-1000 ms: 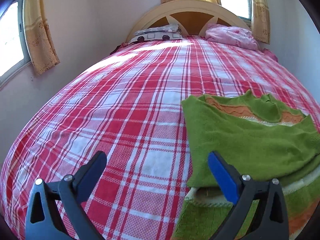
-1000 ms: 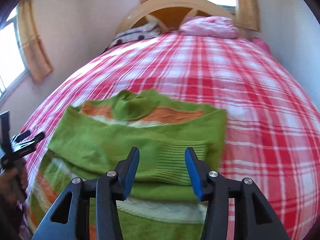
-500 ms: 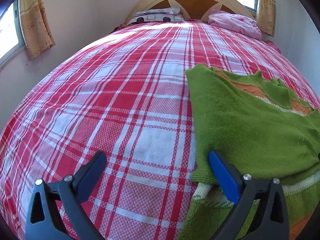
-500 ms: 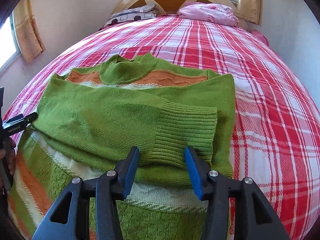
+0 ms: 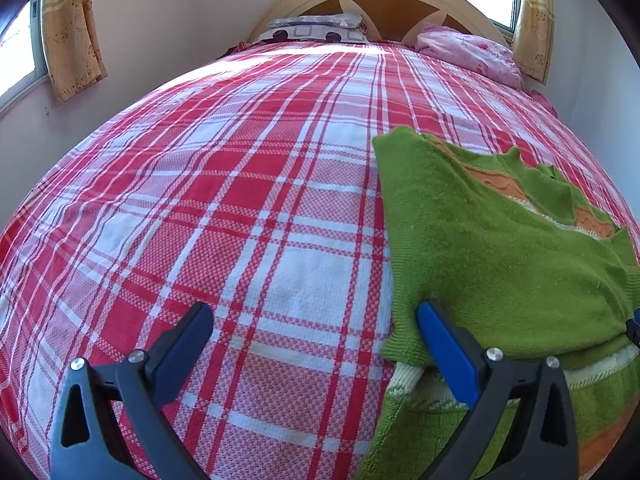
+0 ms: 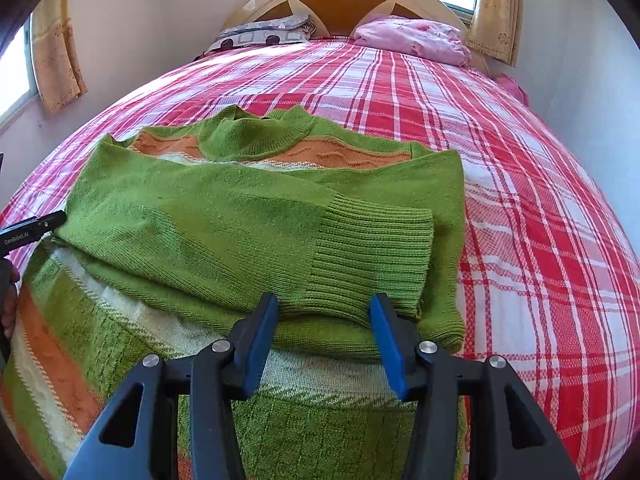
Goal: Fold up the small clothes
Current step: 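Release the cuff and pull the right gripper back from the sweater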
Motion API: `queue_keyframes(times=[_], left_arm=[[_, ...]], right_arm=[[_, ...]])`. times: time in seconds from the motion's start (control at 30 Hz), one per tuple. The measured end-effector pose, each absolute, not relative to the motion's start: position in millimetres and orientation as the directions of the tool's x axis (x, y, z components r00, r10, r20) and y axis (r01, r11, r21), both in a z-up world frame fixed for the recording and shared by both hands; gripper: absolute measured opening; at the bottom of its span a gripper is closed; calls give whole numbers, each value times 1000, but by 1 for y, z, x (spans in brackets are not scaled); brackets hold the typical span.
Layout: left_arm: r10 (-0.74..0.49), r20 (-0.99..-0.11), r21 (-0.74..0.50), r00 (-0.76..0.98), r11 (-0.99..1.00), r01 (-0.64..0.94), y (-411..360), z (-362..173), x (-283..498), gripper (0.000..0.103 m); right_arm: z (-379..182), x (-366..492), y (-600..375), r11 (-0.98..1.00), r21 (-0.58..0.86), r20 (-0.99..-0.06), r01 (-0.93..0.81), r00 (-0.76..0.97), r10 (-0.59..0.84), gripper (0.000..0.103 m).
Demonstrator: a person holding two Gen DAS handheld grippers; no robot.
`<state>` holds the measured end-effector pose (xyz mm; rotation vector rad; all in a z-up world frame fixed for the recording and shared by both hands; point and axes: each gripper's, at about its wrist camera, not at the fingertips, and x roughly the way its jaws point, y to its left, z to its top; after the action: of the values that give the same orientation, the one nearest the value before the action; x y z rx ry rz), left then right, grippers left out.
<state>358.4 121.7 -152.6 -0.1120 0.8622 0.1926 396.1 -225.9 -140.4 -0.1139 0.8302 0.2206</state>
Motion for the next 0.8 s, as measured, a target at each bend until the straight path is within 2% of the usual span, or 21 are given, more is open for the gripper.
queue_keyframes(times=[0.37, 0.57, 0.8], left_arm=[[51, -780, -99, 623, 974, -204, 130, -154, 360, 103], [81, -771, -76, 632, 973, -217, 125, -146, 352, 103], [87, -755, -89, 650, 968, -233, 130, -137, 333, 103]], right_arm=[[-140, 395, -223, 972, -32, -744, -233, 655, 132, 50], [-137, 394, -230, 971, 15, -740, -237, 650, 170, 51], [-133, 387, -225, 969, 3, -744, -249, 647, 168, 53]])
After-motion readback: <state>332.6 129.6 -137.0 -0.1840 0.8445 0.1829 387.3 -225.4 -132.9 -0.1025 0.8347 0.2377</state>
